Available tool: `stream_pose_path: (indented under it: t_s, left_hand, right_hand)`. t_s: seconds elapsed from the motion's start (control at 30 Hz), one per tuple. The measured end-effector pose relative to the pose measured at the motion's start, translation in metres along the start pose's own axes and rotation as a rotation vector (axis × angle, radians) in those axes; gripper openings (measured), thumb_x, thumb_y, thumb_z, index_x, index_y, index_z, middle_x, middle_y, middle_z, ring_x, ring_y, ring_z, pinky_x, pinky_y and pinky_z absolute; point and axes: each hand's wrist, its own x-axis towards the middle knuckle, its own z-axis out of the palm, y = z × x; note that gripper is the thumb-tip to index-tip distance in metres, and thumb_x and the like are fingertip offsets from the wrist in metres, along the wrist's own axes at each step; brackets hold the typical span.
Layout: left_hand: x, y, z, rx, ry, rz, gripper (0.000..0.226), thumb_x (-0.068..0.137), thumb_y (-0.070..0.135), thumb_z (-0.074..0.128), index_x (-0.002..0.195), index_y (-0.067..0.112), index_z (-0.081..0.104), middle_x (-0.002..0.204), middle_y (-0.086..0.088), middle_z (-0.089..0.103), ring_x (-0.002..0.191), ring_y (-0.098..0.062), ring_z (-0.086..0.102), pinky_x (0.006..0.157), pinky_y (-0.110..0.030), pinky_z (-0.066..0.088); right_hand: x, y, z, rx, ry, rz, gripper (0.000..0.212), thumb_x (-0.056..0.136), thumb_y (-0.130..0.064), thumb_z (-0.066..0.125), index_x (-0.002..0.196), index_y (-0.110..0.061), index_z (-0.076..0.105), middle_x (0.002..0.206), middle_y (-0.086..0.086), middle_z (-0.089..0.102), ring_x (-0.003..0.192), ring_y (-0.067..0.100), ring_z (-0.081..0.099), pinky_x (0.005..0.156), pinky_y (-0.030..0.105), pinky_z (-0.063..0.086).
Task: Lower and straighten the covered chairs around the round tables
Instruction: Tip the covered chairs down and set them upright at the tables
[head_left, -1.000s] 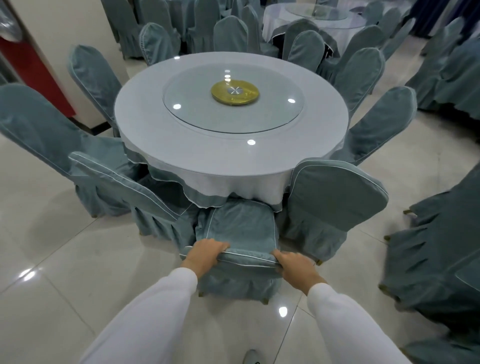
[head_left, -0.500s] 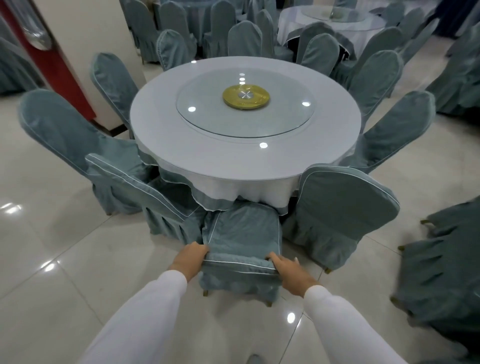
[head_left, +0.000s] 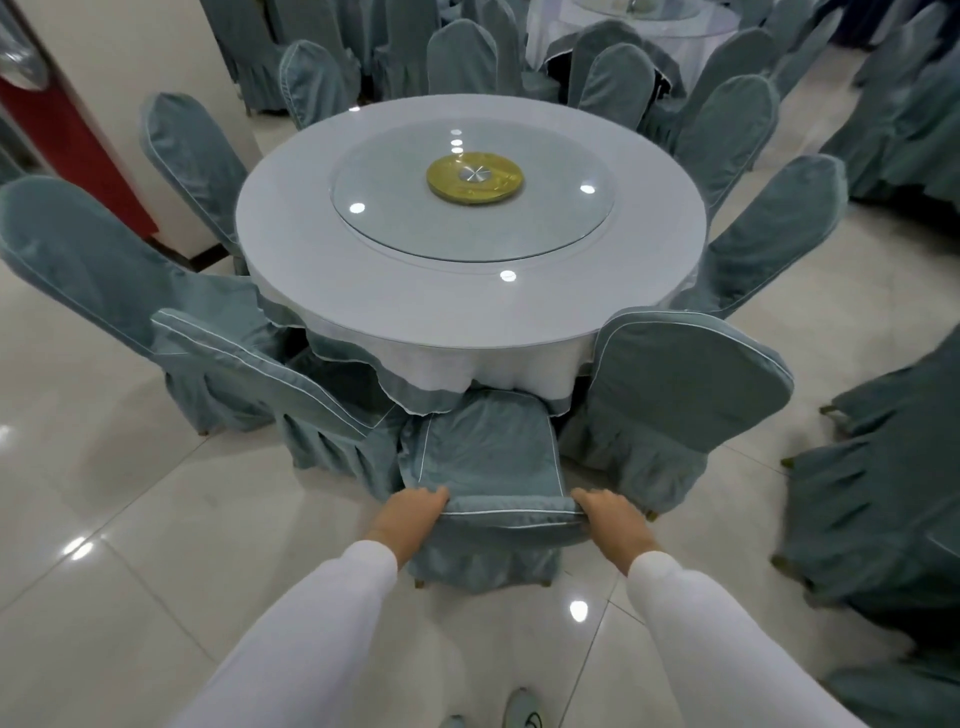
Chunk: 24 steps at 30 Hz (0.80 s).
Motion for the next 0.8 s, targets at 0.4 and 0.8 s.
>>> stream_pose_path:
  t_s: [0.4, 0.8]
  left_hand:
    - [0.051, 0.013, -0.009, 0.019, 0.019, -0.017, 0.04, 0.09, -0.009, 0.05, 0.124, 0.012, 0.047, 0.12, -0.013, 0.064, 0.112, -0.037, 0.062, 0.09, -0.044, 0.051]
    - [0.056, 0.038, -0.028, -0.131, 0.174, 0.098, 0.04, 0.084, 0.052, 0.059, 0.113, 0.025, 0.052, 0.105, 0.004, 0.065, 0.097, -0.022, 0.064, 0.077, -0.036, 0.046]
  right_hand:
    - [0.039, 0.023, -0.015, 0.063, 0.065, 0.11, 0.027, 0.097, -0.007, 0.056, 0.112, -0.026, 0.068, 0.105, 0.003, 0.07, 0.097, 0.025, 0.068, 0.089, 0.036, 0.057]
    - [0.027, 0.087, -0.045, 0.113, -0.026, 0.031, 0.052, 0.092, -0.02, 0.068, 0.14, -0.033, 0.052, 0.128, -0.001, 0.06, 0.114, 0.023, 0.06, 0.092, 0.034, 0.054]
